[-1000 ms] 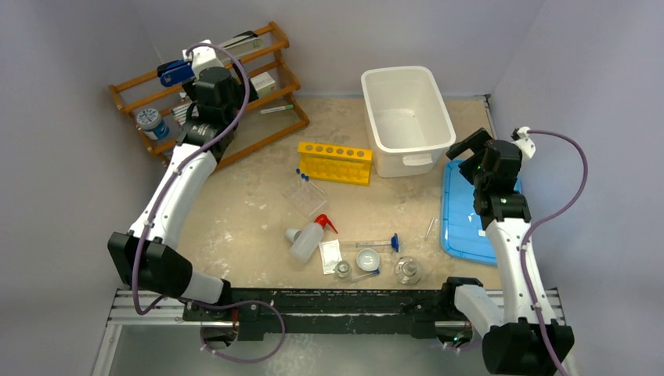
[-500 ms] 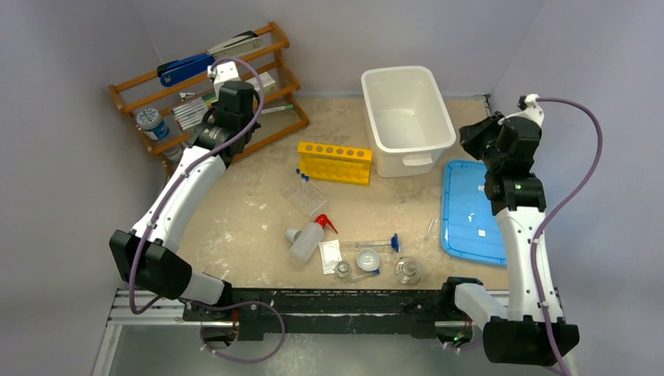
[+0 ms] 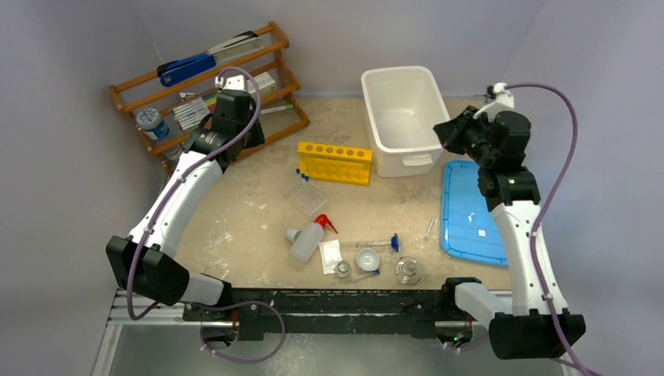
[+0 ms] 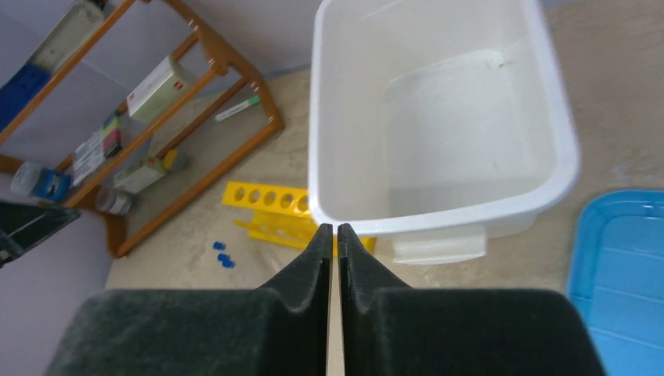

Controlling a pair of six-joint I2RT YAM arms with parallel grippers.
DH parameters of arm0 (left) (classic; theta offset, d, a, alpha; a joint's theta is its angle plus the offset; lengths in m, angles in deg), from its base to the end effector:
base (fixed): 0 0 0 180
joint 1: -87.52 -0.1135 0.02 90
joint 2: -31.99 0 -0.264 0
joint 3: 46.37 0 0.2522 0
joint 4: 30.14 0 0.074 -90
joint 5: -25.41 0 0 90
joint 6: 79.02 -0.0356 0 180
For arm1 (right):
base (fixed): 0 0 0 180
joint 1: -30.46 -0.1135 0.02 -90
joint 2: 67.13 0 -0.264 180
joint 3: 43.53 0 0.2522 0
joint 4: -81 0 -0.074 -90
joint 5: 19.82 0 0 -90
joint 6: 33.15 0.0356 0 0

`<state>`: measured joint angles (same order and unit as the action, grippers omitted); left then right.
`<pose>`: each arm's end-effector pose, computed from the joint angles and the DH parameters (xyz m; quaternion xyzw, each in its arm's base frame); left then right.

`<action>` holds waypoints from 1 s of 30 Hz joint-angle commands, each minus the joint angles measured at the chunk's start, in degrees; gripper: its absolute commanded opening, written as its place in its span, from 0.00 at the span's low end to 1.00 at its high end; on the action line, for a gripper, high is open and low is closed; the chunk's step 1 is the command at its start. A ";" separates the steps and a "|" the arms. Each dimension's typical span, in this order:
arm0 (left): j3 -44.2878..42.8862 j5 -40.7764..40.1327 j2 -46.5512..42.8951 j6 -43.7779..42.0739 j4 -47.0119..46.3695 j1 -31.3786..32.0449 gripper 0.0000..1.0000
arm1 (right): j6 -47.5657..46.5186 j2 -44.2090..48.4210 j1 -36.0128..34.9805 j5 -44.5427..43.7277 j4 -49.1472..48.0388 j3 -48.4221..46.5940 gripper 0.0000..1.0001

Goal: Organize the chemistry lab equipment
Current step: Move the test tube rack to the center of the board.

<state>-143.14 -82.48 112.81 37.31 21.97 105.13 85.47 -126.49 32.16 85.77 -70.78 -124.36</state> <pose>0.2964 -0.0826 0.3798 -0.1372 0.8729 -0.0388 0.4666 0.2279 0.0028 0.4202 0.1067 0.7384 0.2518 0.6164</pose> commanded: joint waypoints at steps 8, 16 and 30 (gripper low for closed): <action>3.58 6.87 -0.10 -5.70 -6.28 2.23 0.07 | -1.02 -7.36 -30.72 -21.43 6.40 -7.65 0.00; 8.05 4.33 0.16 -5.03 -5.38 2.25 0.00 | 1.62 -13.46 -37.40 -26.88 6.32 -6.44 0.09; 14.95 2.92 8.57 0.72 -9.39 1.15 0.00 | 5.92 -22.74 -44.49 -24.11 1.17 0.14 0.04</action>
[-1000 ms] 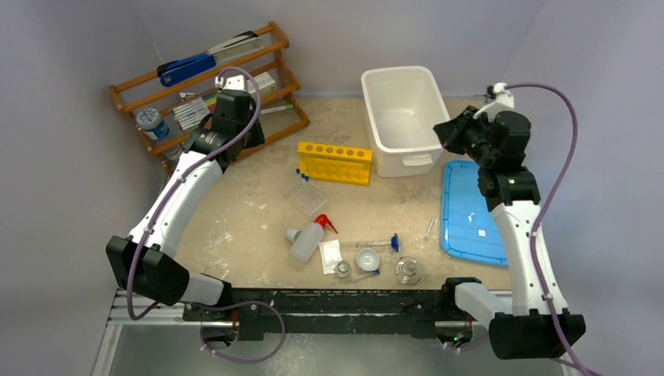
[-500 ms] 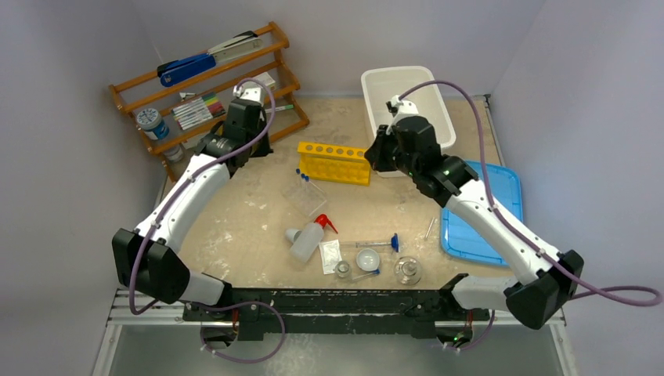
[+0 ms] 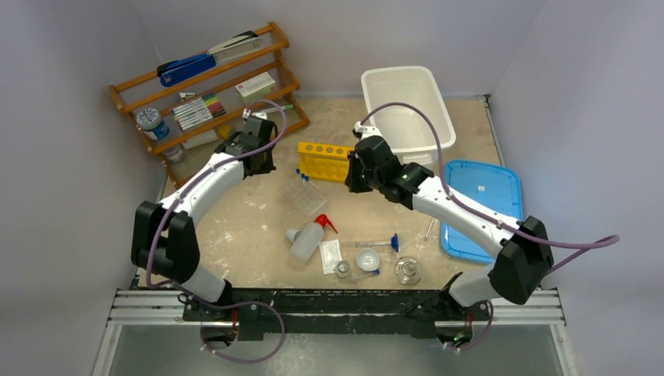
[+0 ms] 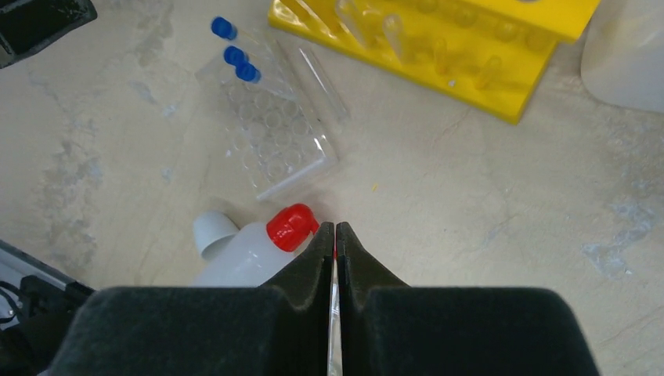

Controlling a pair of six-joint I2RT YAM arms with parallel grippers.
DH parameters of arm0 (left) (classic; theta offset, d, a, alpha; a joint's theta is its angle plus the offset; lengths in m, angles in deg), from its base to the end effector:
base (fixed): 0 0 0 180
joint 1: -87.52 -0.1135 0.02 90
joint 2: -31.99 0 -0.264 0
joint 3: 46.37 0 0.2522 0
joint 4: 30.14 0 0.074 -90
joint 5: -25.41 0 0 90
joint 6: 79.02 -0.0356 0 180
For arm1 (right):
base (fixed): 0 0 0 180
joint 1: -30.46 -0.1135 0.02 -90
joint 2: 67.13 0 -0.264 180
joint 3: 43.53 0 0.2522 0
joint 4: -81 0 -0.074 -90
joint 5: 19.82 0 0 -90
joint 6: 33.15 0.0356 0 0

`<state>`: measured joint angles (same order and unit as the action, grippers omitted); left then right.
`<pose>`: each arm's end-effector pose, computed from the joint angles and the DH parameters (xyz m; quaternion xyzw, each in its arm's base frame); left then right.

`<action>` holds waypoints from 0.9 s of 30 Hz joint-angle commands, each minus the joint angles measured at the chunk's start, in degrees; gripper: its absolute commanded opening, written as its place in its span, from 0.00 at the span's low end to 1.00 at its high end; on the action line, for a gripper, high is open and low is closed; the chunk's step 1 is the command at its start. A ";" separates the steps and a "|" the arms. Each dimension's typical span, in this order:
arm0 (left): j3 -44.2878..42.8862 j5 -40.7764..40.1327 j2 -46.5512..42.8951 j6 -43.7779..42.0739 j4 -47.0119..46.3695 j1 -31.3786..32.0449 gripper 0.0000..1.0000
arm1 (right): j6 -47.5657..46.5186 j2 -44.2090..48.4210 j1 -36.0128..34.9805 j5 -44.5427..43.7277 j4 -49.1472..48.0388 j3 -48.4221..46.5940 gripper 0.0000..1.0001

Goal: Organize the chemistry lab equipment
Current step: Move the test tube rack to the center of the board.

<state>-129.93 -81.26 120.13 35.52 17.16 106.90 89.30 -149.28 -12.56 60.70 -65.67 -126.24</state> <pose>0.3143 -0.0997 0.2722 -0.0894 0.9321 0.0062 0.3509 0.2437 0.2194 0.3184 -0.0412 0.8748 0.2347 0.4219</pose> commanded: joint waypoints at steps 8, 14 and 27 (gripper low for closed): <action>3.65 3.67 5.41 2.28 -8.49 -1.42 0.00 | 1.46 -4.53 0.21 4.00 -8.62 5.93 0.00; 3.79 6.08 7.62 -0.28 -13.21 -1.60 0.00 | 1.13 -7.51 0.22 6.06 -11.89 7.61 0.00; 7.88 12.20 10.48 -4.06 -16.94 -1.62 0.00 | 1.74 -10.57 0.22 9.95 -15.92 9.39 0.00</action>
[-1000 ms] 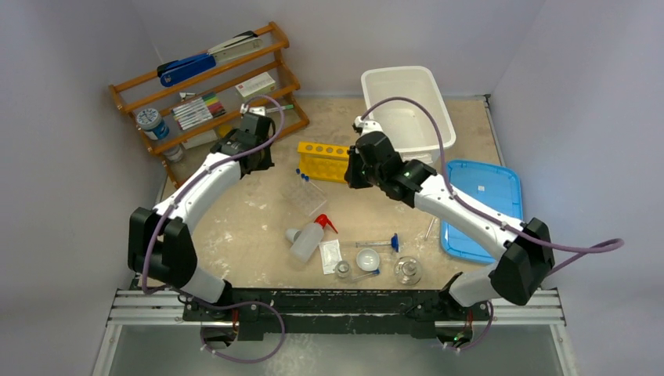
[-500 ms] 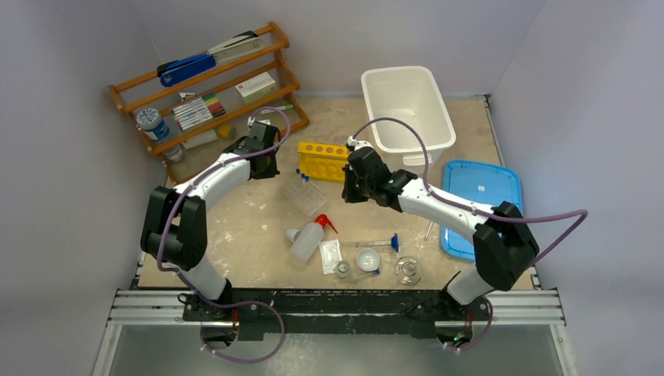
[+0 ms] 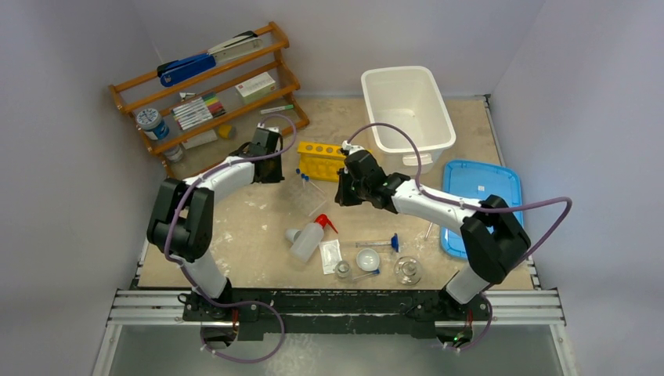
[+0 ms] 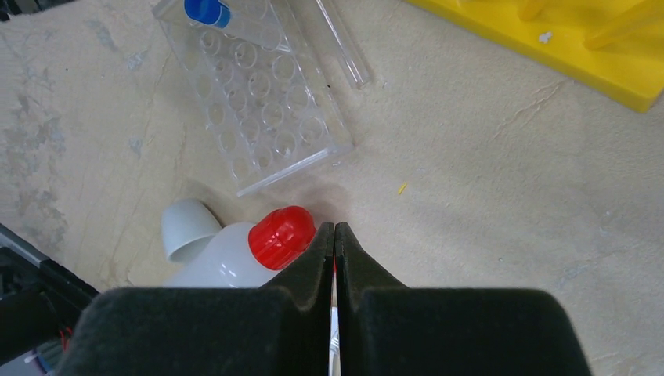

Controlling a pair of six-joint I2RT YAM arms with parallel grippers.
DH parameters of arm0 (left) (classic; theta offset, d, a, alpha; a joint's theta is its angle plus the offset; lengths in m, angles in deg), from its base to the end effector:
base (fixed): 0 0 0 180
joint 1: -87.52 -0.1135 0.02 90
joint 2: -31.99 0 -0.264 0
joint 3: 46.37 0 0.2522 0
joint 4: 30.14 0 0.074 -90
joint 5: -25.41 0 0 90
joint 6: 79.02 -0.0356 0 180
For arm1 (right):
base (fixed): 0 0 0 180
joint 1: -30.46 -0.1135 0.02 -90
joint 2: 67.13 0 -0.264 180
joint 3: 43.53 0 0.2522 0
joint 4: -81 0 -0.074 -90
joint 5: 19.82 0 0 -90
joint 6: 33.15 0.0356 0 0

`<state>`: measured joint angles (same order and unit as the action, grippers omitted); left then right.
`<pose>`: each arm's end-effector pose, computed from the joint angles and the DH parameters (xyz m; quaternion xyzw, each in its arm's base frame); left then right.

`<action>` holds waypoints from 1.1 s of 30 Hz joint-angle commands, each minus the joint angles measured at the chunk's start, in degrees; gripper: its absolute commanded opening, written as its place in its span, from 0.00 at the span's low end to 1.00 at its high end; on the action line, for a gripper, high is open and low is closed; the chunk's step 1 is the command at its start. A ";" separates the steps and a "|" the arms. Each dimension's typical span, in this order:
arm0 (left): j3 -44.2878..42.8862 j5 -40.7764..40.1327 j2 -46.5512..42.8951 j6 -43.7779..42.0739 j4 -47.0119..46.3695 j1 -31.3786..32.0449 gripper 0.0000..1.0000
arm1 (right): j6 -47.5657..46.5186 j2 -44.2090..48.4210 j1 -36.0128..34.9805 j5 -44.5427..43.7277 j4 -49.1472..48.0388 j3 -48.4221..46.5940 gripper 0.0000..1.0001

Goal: Organize the chemistry lab equipment
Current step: Move the test tube rack to the center of the board.

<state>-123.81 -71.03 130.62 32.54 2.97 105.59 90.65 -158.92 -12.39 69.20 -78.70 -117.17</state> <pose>0.3421 -0.1074 0.1945 -0.0461 0.9494 -0.0534 0.3060 0.2597 0.2401 0.2307 -0.0673 0.8980 0.2636 0.3459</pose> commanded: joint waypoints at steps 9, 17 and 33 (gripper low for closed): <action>4.47 3.29 -1.70 1.45 -4.92 -0.31 0.00 | -0.55 -5.13 0.05 2.35 -4.63 -0.53 0.00; 2.82 2.92 -0.67 0.88 -4.59 -0.35 0.00 | -0.84 -9.12 0.05 2.98 -5.81 -1.70 0.00; 6.07 3.90 -3.00 1.33 -4.71 -0.30 0.00 | -1.00 -13.60 -0.04 4.30 -7.47 -4.74 0.00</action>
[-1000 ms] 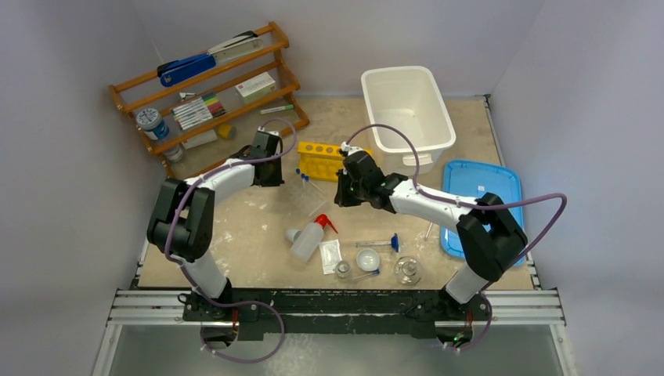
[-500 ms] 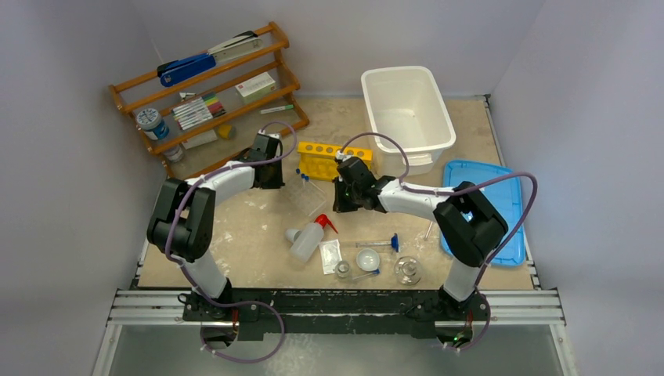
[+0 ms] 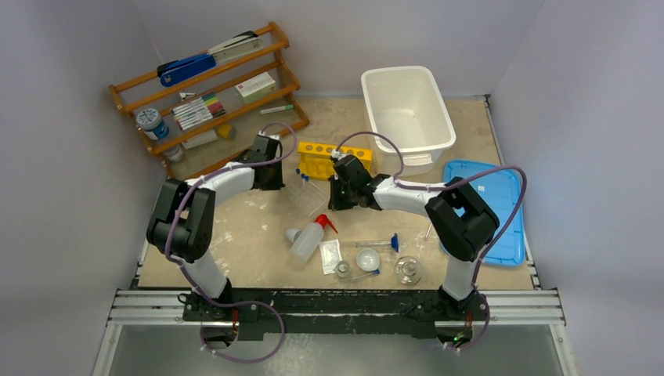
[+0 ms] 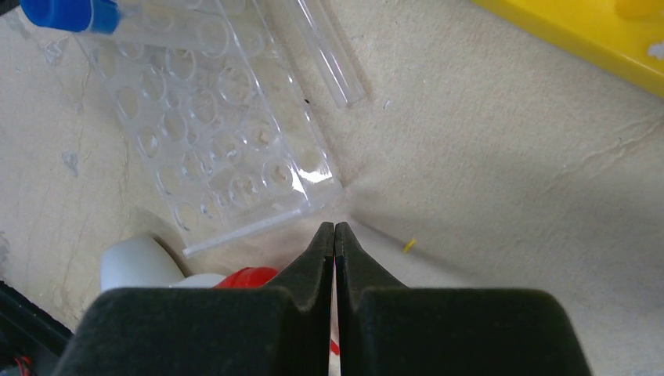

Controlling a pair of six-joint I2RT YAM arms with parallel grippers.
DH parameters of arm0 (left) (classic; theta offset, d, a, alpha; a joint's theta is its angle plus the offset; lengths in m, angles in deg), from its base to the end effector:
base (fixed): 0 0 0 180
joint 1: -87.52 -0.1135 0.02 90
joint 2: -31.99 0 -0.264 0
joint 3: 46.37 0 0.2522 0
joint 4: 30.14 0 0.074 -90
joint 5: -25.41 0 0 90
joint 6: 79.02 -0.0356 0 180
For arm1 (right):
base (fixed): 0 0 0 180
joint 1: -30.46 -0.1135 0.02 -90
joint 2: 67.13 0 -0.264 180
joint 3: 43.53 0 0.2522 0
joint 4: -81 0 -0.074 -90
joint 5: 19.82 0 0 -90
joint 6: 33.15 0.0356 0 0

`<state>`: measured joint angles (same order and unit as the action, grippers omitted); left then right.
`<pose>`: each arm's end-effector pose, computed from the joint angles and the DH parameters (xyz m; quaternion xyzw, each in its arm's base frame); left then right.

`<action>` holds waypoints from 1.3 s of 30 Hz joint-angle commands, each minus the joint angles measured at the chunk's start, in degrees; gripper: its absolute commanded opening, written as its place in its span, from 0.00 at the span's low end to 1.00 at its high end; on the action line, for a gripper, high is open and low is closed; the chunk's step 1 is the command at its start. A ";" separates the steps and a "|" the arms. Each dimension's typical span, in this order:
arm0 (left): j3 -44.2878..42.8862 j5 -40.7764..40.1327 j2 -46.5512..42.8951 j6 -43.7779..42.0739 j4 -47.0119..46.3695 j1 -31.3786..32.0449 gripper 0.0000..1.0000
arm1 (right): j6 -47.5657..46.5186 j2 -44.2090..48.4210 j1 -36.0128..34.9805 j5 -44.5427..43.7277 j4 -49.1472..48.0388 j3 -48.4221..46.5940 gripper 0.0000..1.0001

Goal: Organize the chemistry lab equipment
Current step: Move the test tube rack to the center of the board.

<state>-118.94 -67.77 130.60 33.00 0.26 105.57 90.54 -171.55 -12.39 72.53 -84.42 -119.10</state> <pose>0.3302 -0.1055 0.1725 -0.0412 0.9562 -0.0739 0.2802 0.2822 0.2637 0.1722 -0.0814 0.9148 0.2596 0.2986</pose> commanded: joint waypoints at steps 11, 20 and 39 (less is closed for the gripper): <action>5.96 0.26 -7.06 1.26 -1.77 -0.28 0.00 | -1.78 -2.66 0.05 1.60 -0.82 -5.05 0.00; 8.10 -1.14 -10.98 1.20 -0.59 -0.28 0.00 | -1.50 -4.63 0.04 2.51 -0.59 -7.28 0.00; 7.77 -1.67 -16.34 -1.46 4.70 -1.71 0.00 | -3.27 -9.20 1.13 1.60 -0.20 -13.24 0.00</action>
<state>-110.92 -68.52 117.22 32.50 4.81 105.00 88.58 -179.62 -11.80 74.21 -84.25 -129.22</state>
